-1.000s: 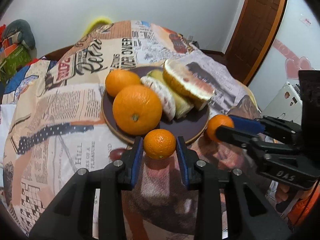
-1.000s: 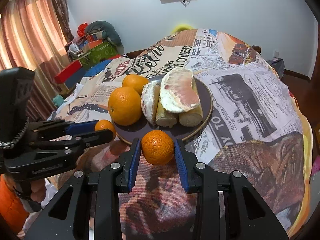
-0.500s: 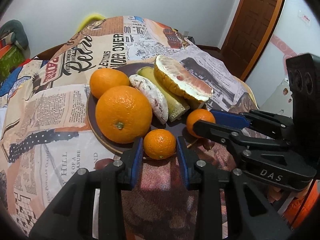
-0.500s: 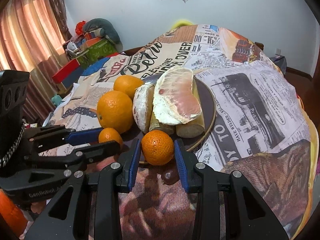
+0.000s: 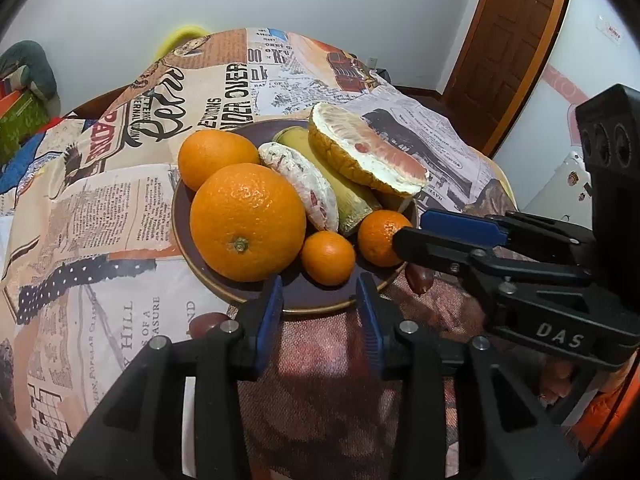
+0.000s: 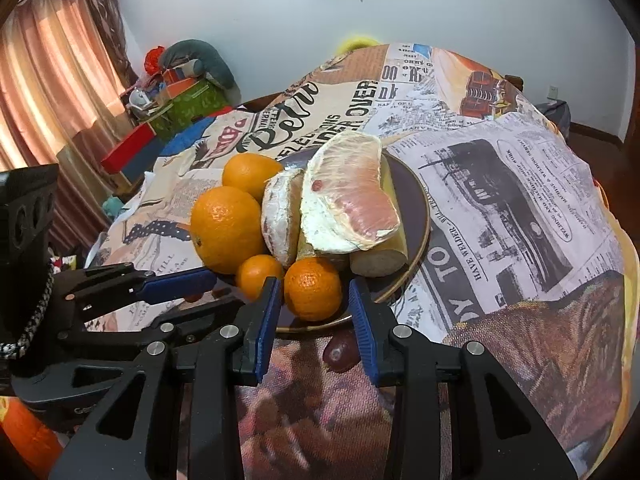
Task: Organize fruits
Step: 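Set the mandarin on the plate rim with the left tool, then grasp a dark red date on the cloth with the left tool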
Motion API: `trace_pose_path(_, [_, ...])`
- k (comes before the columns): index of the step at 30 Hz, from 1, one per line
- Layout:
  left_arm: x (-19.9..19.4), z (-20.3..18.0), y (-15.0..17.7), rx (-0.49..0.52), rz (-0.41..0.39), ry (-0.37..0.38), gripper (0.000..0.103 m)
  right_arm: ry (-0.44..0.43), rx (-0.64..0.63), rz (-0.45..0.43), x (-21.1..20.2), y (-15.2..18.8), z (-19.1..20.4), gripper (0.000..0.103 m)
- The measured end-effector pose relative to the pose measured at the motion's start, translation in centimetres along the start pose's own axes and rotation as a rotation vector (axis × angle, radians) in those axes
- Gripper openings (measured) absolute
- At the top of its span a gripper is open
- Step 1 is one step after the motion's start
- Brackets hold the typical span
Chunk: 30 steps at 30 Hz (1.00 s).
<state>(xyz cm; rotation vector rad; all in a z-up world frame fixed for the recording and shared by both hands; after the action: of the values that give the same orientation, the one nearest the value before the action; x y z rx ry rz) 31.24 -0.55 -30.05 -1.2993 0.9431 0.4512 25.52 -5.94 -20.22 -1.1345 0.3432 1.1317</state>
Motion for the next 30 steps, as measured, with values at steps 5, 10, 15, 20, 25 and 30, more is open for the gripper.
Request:
trace_pose_path(5, [-1.5,0.5,0.0,-0.014,-0.025,-0.016,0.038,0.017,-0.007,-0.024,-1.2,-0.2,-0.2,0.032])
trace_pose_path(10, [-3.4,1.8,0.3,-0.024,-0.044,-0.045,0.04,0.04,-0.016,-0.027,-2.0,0.2,-0.9,0.032])
trace_pose_path(15, [-4.2,3.4,1.8,-0.044,-0.031,-0.082,0.045,0.073,-0.034,-0.015,-2.4,1.2,-1.7,0.032])
trace_pose_path(20, [-3.9,4.3,3.3,-0.061,0.001,-0.087,0.045,0.09,-0.029,0.014,-2.0,2.2,-2.6,0.033])
trace_pose_path(25, [-2.7,4.6,4.3,-0.062,0.035,-0.089,0.045,0.091,-0.007,0.047,-1.1,3.1,-3.1,0.033])
trace_pose_path(30, [-1.5,5.2,4.8,-0.084,0.054,-0.081,0.045,0.093,-0.019,0.064,-0.1,3.6,-2.6,0.033])
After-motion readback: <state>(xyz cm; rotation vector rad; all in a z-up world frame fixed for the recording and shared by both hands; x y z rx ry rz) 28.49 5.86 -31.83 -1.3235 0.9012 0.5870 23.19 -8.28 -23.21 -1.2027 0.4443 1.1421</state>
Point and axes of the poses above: each gripper's, at about its wrist camera, not at the fingertips, and x roughly the way its jaws point, z to its left, y to its underside, the point moved 10 cm from there along x, roughly the way its jaws point, and after that the axes turned 12 degrees about x, right-handed, at the moved point
